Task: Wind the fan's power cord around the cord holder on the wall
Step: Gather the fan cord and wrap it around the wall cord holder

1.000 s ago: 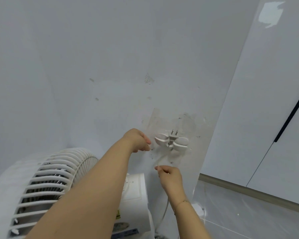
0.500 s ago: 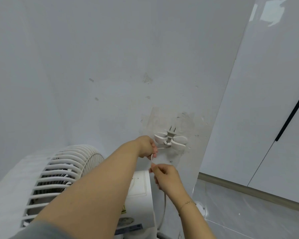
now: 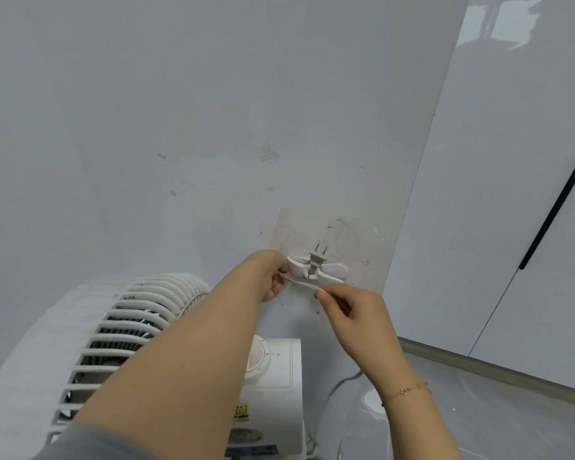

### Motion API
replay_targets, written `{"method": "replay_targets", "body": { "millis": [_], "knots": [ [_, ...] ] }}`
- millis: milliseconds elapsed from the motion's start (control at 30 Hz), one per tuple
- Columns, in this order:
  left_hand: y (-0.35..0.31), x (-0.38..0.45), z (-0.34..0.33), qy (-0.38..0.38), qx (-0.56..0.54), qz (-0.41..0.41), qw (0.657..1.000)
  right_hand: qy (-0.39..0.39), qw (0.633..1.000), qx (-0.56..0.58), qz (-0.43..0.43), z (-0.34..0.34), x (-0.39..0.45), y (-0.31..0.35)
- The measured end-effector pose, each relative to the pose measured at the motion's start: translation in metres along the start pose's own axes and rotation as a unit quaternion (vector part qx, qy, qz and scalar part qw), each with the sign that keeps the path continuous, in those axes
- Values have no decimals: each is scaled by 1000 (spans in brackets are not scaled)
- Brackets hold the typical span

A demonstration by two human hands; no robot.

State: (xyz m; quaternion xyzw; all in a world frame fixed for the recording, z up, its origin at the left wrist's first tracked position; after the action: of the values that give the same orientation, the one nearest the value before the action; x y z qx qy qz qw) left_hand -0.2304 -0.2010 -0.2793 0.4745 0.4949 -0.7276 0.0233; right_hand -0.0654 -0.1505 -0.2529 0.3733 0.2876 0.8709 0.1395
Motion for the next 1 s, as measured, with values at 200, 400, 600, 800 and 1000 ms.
{"method": "replay_targets", "body": {
  "millis": [200,400,600,800,1000],
  "knots": [
    [2,-3,9,32,-86,13,996,-122,990,-37,68,9,17,20],
    [0,-14,11,96,-142,-28,985,-195,975,-62,84,10,33,27],
    [-3,-5,1,55,9,-88,995,-221,972,-40,72,5,41,28],
    [-6,2,-2,27,23,-79,996,-270,963,19,15,10,42,13],
    [-6,3,-3,24,29,-77,996,-309,939,141,-56,2,42,-2]
  ]
}}
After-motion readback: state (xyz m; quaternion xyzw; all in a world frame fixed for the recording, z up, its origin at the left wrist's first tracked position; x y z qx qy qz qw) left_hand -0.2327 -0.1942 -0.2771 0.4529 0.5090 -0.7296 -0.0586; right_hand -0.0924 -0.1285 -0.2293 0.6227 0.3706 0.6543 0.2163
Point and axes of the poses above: each hand's wrist, its own x-axis towards the middle knuckle, its own z-axis out of the back of the hand, y = z × x, the point moved 7 cm from there along x, towards the middle knuckle, and after that the axes turned 12 degrees about z, right-handed, at the moved point
